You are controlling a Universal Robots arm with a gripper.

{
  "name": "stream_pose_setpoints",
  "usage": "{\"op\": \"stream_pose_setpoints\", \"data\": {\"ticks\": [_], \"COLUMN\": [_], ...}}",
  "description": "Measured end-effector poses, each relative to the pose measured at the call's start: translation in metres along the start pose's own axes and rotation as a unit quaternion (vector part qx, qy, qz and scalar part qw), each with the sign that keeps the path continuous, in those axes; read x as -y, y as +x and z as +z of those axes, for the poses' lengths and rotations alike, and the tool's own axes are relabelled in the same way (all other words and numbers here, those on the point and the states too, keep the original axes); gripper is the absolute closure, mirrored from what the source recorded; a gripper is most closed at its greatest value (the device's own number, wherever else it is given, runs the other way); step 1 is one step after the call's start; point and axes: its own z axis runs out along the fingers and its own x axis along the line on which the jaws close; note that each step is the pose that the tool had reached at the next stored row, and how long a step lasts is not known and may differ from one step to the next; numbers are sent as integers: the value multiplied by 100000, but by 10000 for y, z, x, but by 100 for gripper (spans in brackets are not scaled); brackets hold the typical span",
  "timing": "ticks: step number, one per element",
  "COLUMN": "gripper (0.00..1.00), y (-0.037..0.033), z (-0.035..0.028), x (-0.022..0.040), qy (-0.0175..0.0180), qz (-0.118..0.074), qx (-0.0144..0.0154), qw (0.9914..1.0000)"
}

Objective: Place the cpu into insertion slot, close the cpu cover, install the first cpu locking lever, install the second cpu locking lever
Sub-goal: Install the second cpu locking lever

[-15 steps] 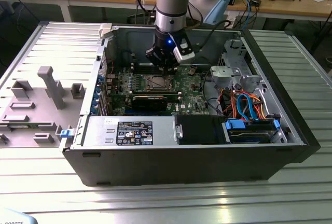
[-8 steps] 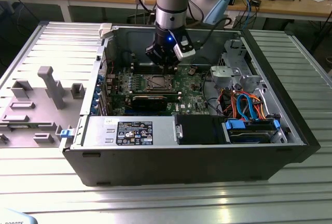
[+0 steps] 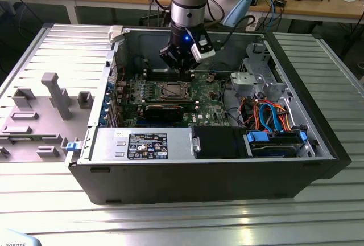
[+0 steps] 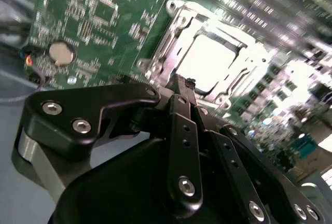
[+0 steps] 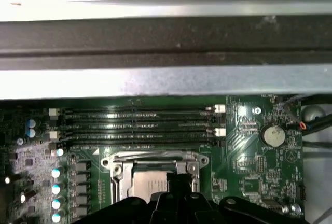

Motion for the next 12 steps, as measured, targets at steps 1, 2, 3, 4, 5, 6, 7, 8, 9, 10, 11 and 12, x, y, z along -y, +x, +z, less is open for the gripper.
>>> {"op": "stream_pose_setpoints", "data": {"ticks": [1,2,3,4,5,6,7,8,9,10,11,12], "gripper": [89,89,89,89,89,89,89,89,89,89,89,89], "y": [0,0,0,0,0,0,0,0,0,0,0,-1], "z": [0,0,-1,0,0,0,0,0,0,0,0,0], "x": [-1,0,0,0,-1,0,0,1,6,20,28,35], "qy": [1139,1319,1354,1373,1404,1429,1443,1446,1445,1441,1444,1442], "qz": [6,1,-4,-7,-2,-2,-1,4,3,0,6,2], "qx": [29,25,24,26,26,28,27,27,31,32,28,31], "qw": [99994,99991,99991,99991,99990,99990,99990,99990,99990,99990,99990,99990]}}
